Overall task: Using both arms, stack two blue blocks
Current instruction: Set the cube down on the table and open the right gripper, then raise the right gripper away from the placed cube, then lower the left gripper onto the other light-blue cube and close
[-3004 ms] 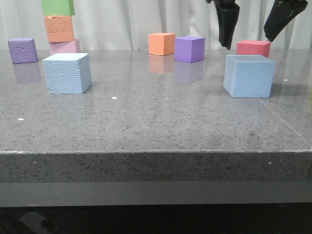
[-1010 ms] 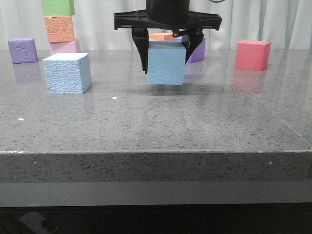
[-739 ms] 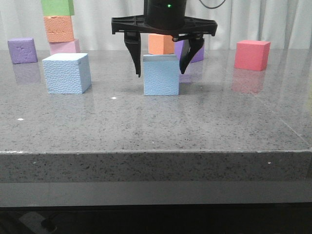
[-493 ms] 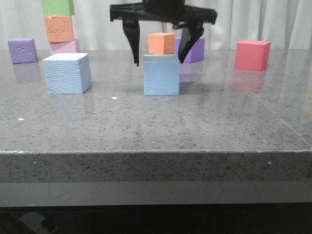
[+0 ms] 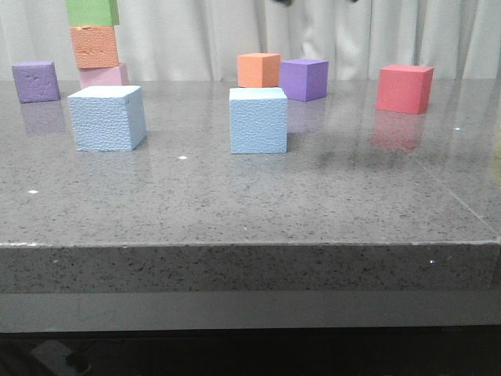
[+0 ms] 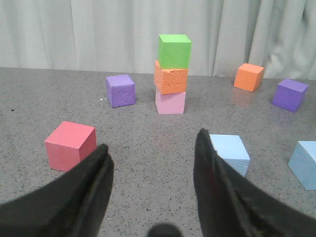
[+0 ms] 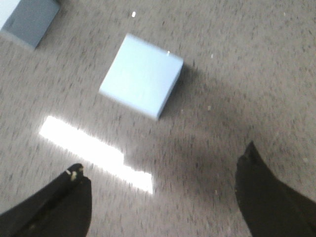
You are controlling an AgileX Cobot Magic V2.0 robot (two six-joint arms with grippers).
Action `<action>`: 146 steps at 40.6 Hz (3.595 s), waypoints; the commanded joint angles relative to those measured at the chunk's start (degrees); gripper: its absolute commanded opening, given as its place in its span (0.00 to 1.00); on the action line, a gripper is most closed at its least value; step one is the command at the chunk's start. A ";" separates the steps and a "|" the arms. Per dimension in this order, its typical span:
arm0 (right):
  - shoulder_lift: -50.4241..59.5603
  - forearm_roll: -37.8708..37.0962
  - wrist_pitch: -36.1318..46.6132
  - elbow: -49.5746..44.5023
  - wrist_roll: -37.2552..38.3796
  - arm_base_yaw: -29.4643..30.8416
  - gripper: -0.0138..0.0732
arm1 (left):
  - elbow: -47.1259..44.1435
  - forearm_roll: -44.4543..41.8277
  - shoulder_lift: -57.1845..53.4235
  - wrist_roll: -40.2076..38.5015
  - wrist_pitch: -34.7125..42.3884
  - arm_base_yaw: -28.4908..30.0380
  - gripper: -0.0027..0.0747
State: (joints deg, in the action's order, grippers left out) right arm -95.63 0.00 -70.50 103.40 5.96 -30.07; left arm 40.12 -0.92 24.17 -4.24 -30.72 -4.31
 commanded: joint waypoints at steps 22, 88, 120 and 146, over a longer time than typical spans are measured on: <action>49.30 -0.37 34.29 -49.79 -3.42 0.37 0.85 | 1.53 0.40 0.86 0.08 4.99 -0.45 0.50; 54.49 -5.30 34.00 -55.99 -3.62 0.37 0.85 | 9.83 -0.51 15.38 3.26 5.70 -11.71 0.79; 54.49 -5.30 33.94 -55.99 -3.62 0.37 0.85 | 47.80 -7.96 69.40 -7.75 -16.23 -18.56 0.79; 54.49 -5.30 33.94 -55.99 -3.62 0.37 0.85 | 53.71 -4.72 82.19 -12.42 -18.16 -17.53 0.70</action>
State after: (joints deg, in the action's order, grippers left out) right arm -41.40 -4.42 -39.90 45.94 2.80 -30.07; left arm 91.92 -6.20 109.44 -16.07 -50.51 -21.88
